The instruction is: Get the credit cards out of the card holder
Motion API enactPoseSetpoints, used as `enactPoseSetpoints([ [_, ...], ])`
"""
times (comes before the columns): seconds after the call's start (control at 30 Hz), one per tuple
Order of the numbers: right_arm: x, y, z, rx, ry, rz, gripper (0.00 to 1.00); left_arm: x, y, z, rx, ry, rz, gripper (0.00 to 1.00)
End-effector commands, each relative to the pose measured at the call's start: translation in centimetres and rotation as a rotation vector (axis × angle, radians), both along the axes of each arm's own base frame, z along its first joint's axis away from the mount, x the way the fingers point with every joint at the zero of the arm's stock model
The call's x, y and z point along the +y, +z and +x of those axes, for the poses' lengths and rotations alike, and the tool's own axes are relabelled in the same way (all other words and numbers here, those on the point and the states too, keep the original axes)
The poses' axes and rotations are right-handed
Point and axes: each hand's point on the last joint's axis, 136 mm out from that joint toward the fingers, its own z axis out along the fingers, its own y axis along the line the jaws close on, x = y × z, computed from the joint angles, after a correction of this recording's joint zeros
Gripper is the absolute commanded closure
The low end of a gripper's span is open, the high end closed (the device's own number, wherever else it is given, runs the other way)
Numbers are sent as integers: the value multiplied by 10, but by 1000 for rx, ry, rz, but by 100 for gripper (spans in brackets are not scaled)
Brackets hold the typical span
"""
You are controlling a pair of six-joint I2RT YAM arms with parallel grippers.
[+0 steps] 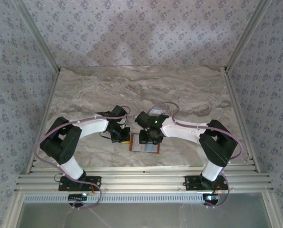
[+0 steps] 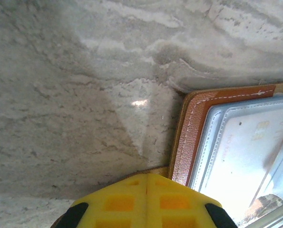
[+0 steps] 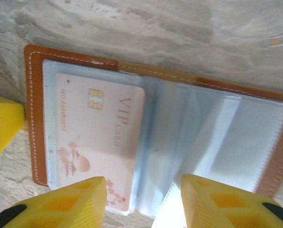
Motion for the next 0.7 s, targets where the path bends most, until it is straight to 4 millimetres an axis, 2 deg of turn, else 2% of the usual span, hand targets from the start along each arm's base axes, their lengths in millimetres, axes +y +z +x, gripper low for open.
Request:
enactPoseSetpoints([
  [0.0,-30,10,-2,-36,-8,-134,51,11,-8,-8,36,-6,62,94],
  [0.27,-51,4,-9,-25,-26,-185,48,10,-5,-7,35,-9,64,94],
  [0.47,-42,-10,-12,13,-25,-102,53,5,9,0,9,-11,50,93],
  [0.67,-38,-15,-12,30,-20,-74,55,-1,26,5,-22,-11,36,93],
])
